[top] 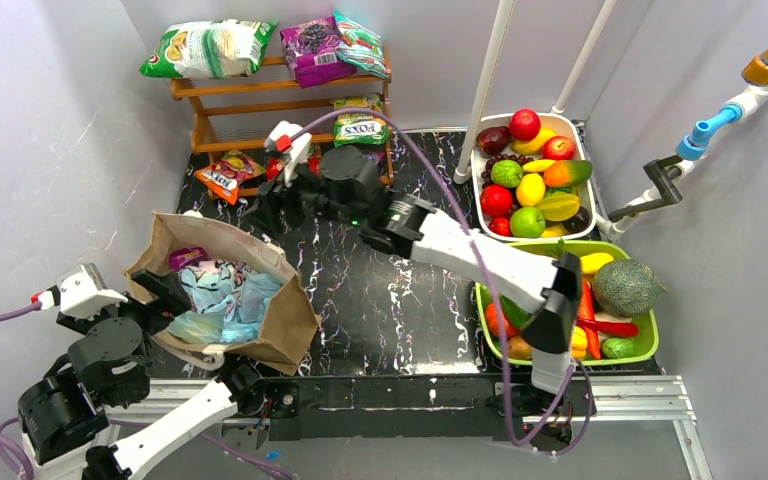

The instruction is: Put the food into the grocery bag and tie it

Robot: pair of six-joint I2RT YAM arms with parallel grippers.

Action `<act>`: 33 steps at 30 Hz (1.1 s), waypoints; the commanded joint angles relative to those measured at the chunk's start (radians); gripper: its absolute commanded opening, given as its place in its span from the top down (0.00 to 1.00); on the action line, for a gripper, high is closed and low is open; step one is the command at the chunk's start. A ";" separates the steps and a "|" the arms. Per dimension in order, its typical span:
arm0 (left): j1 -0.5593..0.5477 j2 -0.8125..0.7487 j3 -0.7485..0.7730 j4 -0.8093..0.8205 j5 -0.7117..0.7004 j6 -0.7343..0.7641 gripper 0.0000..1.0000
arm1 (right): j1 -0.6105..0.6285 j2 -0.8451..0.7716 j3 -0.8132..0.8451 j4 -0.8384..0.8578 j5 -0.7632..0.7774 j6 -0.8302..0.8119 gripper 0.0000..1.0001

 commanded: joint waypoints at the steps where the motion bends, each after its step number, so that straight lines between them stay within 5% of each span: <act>1: -0.003 0.059 0.013 0.092 0.076 0.095 0.09 | 0.000 -0.177 -0.120 -0.098 0.085 0.016 0.25; 8: -0.003 0.136 -0.012 0.149 0.183 0.109 0.09 | 0.001 -0.452 -0.470 -0.126 0.325 0.255 0.25; 13: -0.003 0.128 -0.147 0.353 0.351 0.296 0.06 | 0.000 -0.831 -0.850 -0.170 0.557 0.218 0.24; 18: -0.004 0.071 -0.313 0.453 0.417 0.395 0.02 | 0.001 -1.161 -1.012 -0.398 0.681 0.342 0.23; 33: -0.004 -0.139 -0.468 0.475 0.394 0.424 0.02 | 0.000 -1.336 -1.120 -0.487 0.693 0.420 0.16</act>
